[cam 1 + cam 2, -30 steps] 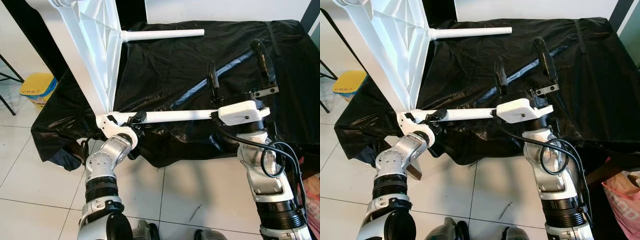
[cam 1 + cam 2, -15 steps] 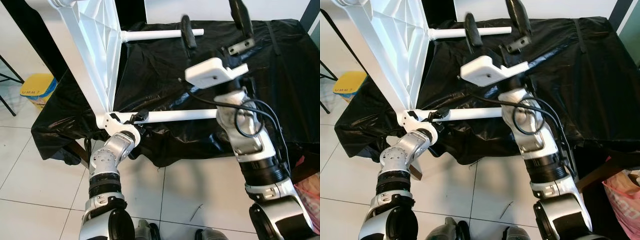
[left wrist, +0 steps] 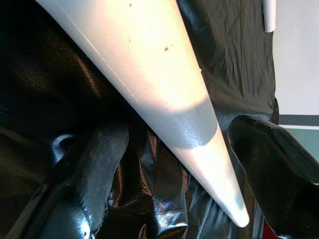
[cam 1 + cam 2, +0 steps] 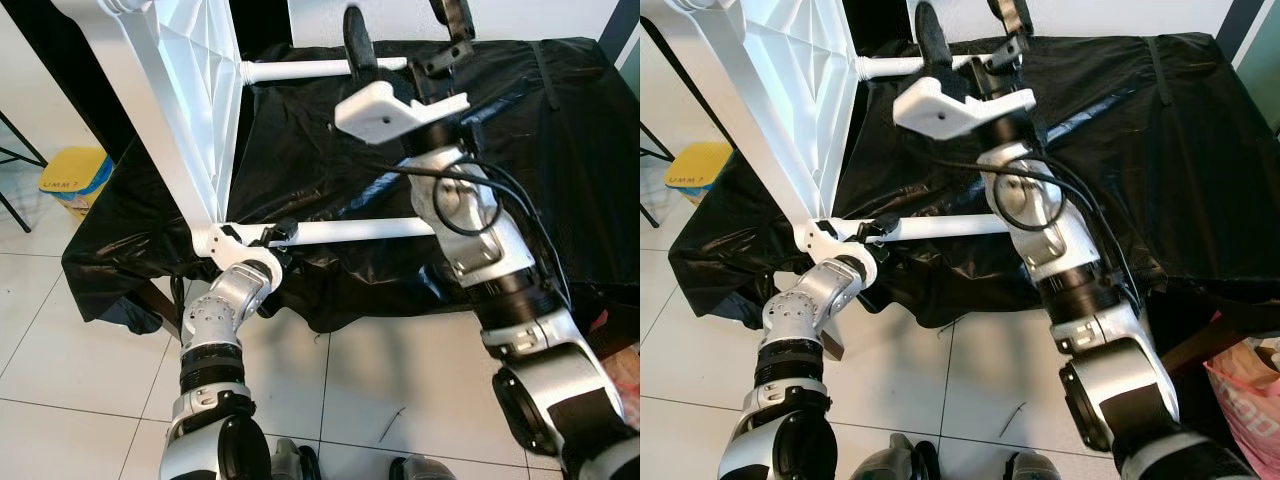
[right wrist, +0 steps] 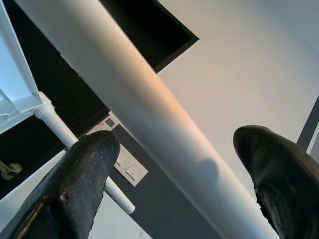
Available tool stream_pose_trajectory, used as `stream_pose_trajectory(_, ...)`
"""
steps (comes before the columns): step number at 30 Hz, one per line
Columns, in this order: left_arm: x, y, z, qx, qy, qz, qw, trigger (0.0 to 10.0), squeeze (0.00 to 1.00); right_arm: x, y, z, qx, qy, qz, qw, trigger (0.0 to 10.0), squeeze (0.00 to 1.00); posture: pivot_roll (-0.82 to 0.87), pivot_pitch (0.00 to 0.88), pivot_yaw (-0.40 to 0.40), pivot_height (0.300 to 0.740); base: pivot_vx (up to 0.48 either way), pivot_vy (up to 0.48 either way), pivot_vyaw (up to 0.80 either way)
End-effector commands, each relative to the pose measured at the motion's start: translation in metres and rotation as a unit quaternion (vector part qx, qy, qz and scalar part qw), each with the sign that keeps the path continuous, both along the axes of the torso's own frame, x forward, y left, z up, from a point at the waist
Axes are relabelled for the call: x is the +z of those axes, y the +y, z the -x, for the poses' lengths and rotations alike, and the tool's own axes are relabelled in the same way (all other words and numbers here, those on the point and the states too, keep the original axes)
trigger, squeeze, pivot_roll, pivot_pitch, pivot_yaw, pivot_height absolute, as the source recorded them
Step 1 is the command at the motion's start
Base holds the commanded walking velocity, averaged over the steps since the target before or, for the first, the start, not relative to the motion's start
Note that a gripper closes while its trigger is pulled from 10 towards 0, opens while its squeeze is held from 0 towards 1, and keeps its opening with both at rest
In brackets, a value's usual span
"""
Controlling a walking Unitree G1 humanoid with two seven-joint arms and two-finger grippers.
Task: Building children table
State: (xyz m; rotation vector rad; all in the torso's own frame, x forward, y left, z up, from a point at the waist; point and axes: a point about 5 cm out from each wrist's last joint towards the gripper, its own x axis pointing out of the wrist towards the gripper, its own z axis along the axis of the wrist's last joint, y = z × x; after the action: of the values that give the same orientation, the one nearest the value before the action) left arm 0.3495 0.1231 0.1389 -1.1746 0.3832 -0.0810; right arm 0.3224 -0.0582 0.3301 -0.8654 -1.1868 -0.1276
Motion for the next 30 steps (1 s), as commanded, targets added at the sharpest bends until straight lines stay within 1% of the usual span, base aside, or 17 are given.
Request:
stream_pose_trajectory(1,-0.012,-0.006,0.002,-0.012,0.03,-0.004,0.999,10.0,0.0,0.007,0.008,-0.003,-0.013,-0.015,0.006,1.0,10.0,0.0,-0.05,0.115,0.084,0.74,0.0,0.0,0.0)
stream_pose_trajectory(4,-0.012,-0.006,0.002,-0.013,0.029,-0.004,0.999,10.0,0.0,0.009,0.009,-0.005,-0.019,-0.017,0.007,1.0,10.0,0.0,-0.05,0.115,0.085,0.74,0.0,0.0,0.0)
stream_pose_trajectory(9,-0.011,-0.008,0.0,-0.016,0.027,-0.002,0.999,10.0,0.0,0.021,0.016,-0.011,-0.035,-0.013,0.008,0.999,10.0,0.0,-0.06,0.12,0.091,0.74,0.0,0.0,0.0)
stream_pose_trajectory(11,-0.01,-0.009,0.0,-0.018,0.027,-0.002,0.999,10.0,0.0,0.023,0.019,-0.014,-0.042,-0.007,0.014,0.999,10.0,0.0,-0.06,0.122,0.092,0.74,0.0,0.0,0.0)
stream_pose_trajectory(13,-0.009,-0.01,0.0,-0.02,0.026,-0.001,0.999,10.0,0.0,0.027,0.027,-0.02,-0.058,0.002,0.025,0.998,10.0,0.0,-0.06,0.126,0.099,0.74,0.0,0.0,0.0)
stream_pose_trajectory(16,-0.009,-0.01,-0.001,-0.02,0.026,0.0,0.999,10.0,0.0,0.029,0.029,-0.022,-0.064,0.004,0.029,0.998,10.0,0.0,-0.06,0.126,0.099,0.74,0.0,0.0,0.0)
stream_pose_trajectory(18,-0.009,-0.011,-0.001,-0.022,0.027,0.002,0.999,10.0,0.0,0.033,0.034,-0.028,-0.092,0.009,0.048,0.995,10.0,0.0,-0.06,0.13,0.108,0.74,0.0,0.0,0.0)
stream_pose_trajectory(20,-0.01,-0.012,-0.001,-0.023,0.028,0.002,0.999,10.0,0.0,0.034,0.036,-0.031,-0.105,0.01,0.055,0.993,10.0,0.0,-0.07,0.131,0.109,0.74,0.0,0.0,0.0)
stream_pose_trajectory(21,-0.01,-0.013,-0.002,-0.024,0.03,0.004,0.999,10.0,0.0,0.035,0.037,-0.035,-0.113,0.025,0.06,0.991,10.0,0.0,-0.07,0.135,0.111,0.74,0.0,0.0,0.0)
stream_pose_trajectory(23,-0.01,-0.013,-0.002,-0.024,0.03,0.004,0.999,10.0,0.0,0.035,0.037,-0.035,-0.113,0.025,0.06,0.991,10.0,0.0,-0.07,0.135,0.111,0.74,0.0,0.0,0.0)
stream_pose_trajectory(24,-0.011,-0.014,-0.003,-0.025,0.032,0.006,0.999,10.0,0.0,0.035,0.038,-0.038,-0.115,0.04,0.061,0.991,10.0,0.0,-0.07,0.135,0.111,0.74,0.0,0.0,0.0)
stream_pose_trajectory(25,-0.011,-0.014,-0.003,-0.025,0.032,0.006,0.999,10.0,0.0,0.035,0.038,-0.038,-0.115,0.04,0.061,0.991,10.0,0.0,-0.07,0.135,0.111,0.74,0.0,0.0,0.0)
stream_pose_trajectory(26,-0.011,-0.016,-0.005,-0.026,0.034,0.007,0.999,10.0,0.0,0.033,0.037,-0.042,-0.112,0.067,0.06,0.99,0.0,0.0,-0.07,0.137,0.108,0.74,0.0,0.0,0.0)
stream_pose_trajectory(27,-0.011,-0.016,-0.005,-0.026,0.034,0.007,0.999,10.0,0.0,0.033,0.037,-0.042,-0.112,0.067,0.06,0.99,0.0,0.0,-0.07,0.137,0.108,0.74,0.0,0.0,0.0)
stream_pose_trajectory(28,-0.011,-0.018,-0.006,-0.027,0.035,0.008,0.999,10.0,0.0,0.032,0.035,-0.045,-0.109,0.095,0.059,0.988,0.0,0.0,-0.07,0.138,0.107,0.74,0.0,0.0,0.0)
stream_pose_trajectory(29,-0.011,-0.018,-0.006,-0.027,0.035,0.008,0.999,10.0,0.0,0.032,0.035,-0.045,-0.109,0.095,0.059,0.988,0.0,0.0,-0.07,0.138,0.107,0.74,0.0,0.0,0.0)
stream_pose_trajectory(30,-0.009,-0.021,-0.009,-0.028,0.032,0.008,0.999,10.0,0.0,0.031,0.031,-0.047,-0.102,0.124,0.048,0.986,0.0,0.0,-0.08,0.139,0.104,0.74,0.0,0.0,0.0)
